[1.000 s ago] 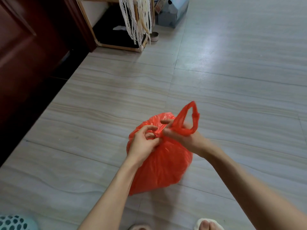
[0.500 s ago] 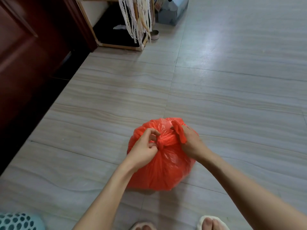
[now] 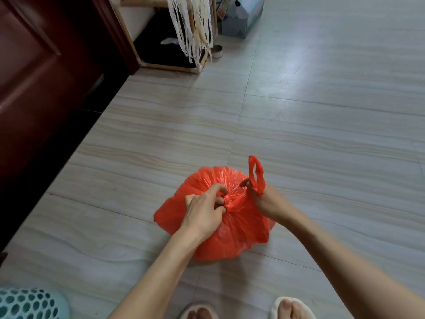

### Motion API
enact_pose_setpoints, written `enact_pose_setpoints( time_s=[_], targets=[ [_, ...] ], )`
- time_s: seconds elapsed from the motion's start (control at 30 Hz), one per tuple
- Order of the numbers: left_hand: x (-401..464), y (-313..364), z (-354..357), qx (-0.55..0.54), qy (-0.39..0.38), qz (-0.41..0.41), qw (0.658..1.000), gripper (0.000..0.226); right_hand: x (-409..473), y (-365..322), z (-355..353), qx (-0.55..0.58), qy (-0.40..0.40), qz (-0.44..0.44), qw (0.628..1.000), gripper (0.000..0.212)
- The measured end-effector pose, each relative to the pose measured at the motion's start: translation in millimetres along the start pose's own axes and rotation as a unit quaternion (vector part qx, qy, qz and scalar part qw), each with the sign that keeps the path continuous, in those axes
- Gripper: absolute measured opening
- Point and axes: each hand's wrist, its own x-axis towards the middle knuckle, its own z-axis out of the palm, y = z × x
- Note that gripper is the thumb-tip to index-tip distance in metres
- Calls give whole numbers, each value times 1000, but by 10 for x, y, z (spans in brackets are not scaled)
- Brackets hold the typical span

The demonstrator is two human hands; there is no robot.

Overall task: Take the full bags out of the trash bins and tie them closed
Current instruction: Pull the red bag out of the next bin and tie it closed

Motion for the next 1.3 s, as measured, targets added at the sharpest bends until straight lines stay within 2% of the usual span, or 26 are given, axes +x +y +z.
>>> enact_pose_setpoints(
  time_s=[0.2, 0.27, 0.33, 0.37, 0.43, 0.5, 0.57, 0.63, 0.7, 0.77, 0.83, 1.03, 1.1, 1.17, 1.2, 1.27, 1.3],
  targets=[
    [-45, 36, -32, -13, 10, 3, 1000, 34, -15, -84, -83, 27, -16, -10, 999, 35],
    [-18, -21, -46, -107, 23, -47, 993, 35, 9, -98, -128, 54, -21, 10, 998, 31],
    [-22, -84, -57, -209, 29, -104, 972, 42, 1, -153, -170, 37, -43, 14, 998, 34],
    [-45, -105, -60, -221, 30, -116, 968, 44, -8, -194, -176, 29, -60, 4, 998, 39],
    [-76, -145, -23, -177, 24, -99, 979, 42, -36, -232, -132, 8, -88, -23, 996, 50],
    [-95, -132, -25, -125, 25, -63, 990, 39, -119, -267, -84, -24, -55, -45, 997, 49],
    [-64, -135, -46, -99, 27, -48, 994, 37, -219, -220, -32, -64, 72, -66, 993, 45],
    [-12, -170, -48, -106, 32, -54, 992, 37, -327, -144, 53, -87, 185, -101, 974, 31],
    [25, -220, -18, -129, 43, -70, 988, 38, -444, -186, 173, -6, 147, -100, 984, 17],
    [49, -264, 16, -146, 50, -83, 985, 39, -485, -213, 315, 78, 64, -48, 994, 22],
    [87, -279, 23, -150, 45, -90, 984, 39, -452, -174, 403, 96, 36, -34, 994, 30],
    [262, -170, -33, -45, -7, -66, 997, 25, -323, -173, 492, 171, 95, -24, 980, 20],
    [295, -190, -49, -149, -19, -92, 984, 24, -309, -181, 500, 147, 121, -34, 981, 37],
    [277, -244, -91, -304, -44, -132, 943, 30, -304, -169, 525, 132, 137, -57, 980, 52],
    [267, -285, -111, -338, -56, -143, 929, 32, -301, -178, 536, 127, 142, -51, 980, 57],
    [250, -352, -137, -318, -57, -141, 936, 32, -261, -215, 573, 106, 134, -29, 985, 62],
    [259, -362, -150, -266, -36, -133, 954, 32, -220, -231, 582, 89, 122, -25, 988, 58]
  ],
)
